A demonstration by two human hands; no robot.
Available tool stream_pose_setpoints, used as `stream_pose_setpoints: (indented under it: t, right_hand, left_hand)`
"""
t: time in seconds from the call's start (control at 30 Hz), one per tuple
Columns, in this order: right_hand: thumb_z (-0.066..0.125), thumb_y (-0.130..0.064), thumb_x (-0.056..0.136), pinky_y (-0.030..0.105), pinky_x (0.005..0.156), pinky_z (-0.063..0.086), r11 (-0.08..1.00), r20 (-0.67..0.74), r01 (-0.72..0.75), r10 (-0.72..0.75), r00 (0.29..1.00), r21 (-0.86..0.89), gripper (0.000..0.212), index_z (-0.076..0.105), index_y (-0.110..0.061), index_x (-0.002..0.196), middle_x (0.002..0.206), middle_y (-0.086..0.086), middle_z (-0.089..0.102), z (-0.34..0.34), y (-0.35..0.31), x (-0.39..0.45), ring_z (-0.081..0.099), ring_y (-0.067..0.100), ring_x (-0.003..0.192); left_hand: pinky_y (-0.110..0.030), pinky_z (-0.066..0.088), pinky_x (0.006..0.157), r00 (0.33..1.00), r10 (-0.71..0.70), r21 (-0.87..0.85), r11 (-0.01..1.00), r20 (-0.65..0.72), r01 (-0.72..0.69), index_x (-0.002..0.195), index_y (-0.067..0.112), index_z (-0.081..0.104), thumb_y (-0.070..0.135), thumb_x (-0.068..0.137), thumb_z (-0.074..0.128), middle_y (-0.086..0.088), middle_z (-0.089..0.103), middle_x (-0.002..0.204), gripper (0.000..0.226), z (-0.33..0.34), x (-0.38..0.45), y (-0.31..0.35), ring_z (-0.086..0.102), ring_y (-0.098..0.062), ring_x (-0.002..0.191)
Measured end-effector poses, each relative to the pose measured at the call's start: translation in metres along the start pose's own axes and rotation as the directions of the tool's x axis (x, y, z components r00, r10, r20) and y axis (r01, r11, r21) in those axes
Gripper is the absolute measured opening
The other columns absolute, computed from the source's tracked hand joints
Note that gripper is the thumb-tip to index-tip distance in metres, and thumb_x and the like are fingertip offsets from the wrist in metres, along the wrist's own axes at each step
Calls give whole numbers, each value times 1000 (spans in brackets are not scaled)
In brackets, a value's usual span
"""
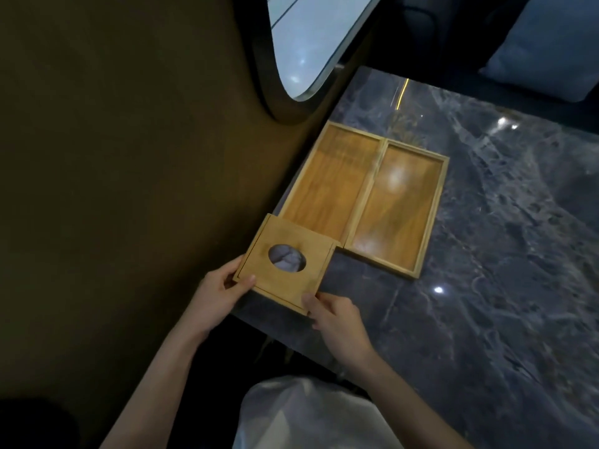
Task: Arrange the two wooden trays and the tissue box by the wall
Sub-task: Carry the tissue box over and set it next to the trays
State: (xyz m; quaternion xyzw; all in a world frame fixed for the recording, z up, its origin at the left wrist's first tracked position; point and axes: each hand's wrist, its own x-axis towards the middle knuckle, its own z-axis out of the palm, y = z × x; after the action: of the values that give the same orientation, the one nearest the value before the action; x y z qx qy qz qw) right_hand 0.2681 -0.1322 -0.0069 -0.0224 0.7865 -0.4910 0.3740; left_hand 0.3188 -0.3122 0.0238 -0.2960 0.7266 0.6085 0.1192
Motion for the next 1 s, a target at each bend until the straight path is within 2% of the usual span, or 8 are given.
stream_pose_setpoints:
  t: [0.13,0.33,0.47,0.63,0.77,0.83,0.9,1.0]
  right_hand:
    - [50,-38,89,52,82,52,1000,9,4,-4,1000,-2,46,64,5,85,81,23,67,8,-1,7,64,34,81]
    - [52,-38,88,54,87,51,998,10,-37,37,999,43,44,65,4,92,96,27,68,15,0,14,64,31,83]
    - [54,-34,88,51,85,51,994,22,-67,65,998,84,37,67,0,89,78,13,65,18,0,16,57,17,75]
    - [54,-40,88,37,75,55,953,-27,-211,222,975,216,36,67,-7,94,91,15,72,-3,-7,28,69,25,84]
    - [52,-31,91,35,89,50,997,-230,-27,44,972,79,25,65,-14,103,103,3,68,-33,-34,48,63,18,98]
    - [48,-27,93,27,92,43,990,-143,121,-129,981,-68,29,61,-15,117,113,-3,63,-42,-51,58,56,12,108]
    - [44,-24,95,22,91,37,966,-19,222,-227,974,-132,32,59,-16,122,116,-6,59,-43,-65,70,51,9,111]
    - [41,-28,96,24,91,34,957,110,197,-177,978,-213,33,60,-16,120,113,-6,58,-37,-78,88,50,11,111]
  left_hand:
    - [-13,40,81,999,9,-29,1000,-42,-10,104,42,50,16,90,52,20,60,101,30,-6,1,-13,54,4,96]
    - [-11,38,80,997,4,-60,998,-75,-8,114,38,46,14,90,52,25,56,100,35,-11,8,-21,51,8,94]
    - [-8,35,76,994,-11,-70,998,-108,3,124,29,46,13,91,51,24,56,99,37,-10,12,-21,50,8,92]
    - [-24,45,88,977,-179,-252,957,-117,145,132,18,47,23,88,55,8,63,107,45,-10,11,-30,56,-13,109]
    - [-36,37,105,907,-382,-609,766,-178,203,131,10,45,27,86,59,-7,55,128,50,0,3,-37,53,-20,113]
    - [-38,41,99,908,-410,-771,604,-86,199,115,12,55,23,88,56,-14,57,122,30,12,-3,-34,55,-24,107]
    - [-43,40,101,906,-424,-828,507,2,239,119,9,51,22,88,54,-20,55,121,33,24,-7,-28,52,-33,115]
    - [-47,34,108,903,-429,-850,474,5,230,112,7,50,17,90,51,-28,48,129,23,37,-7,-23,44,-39,126]
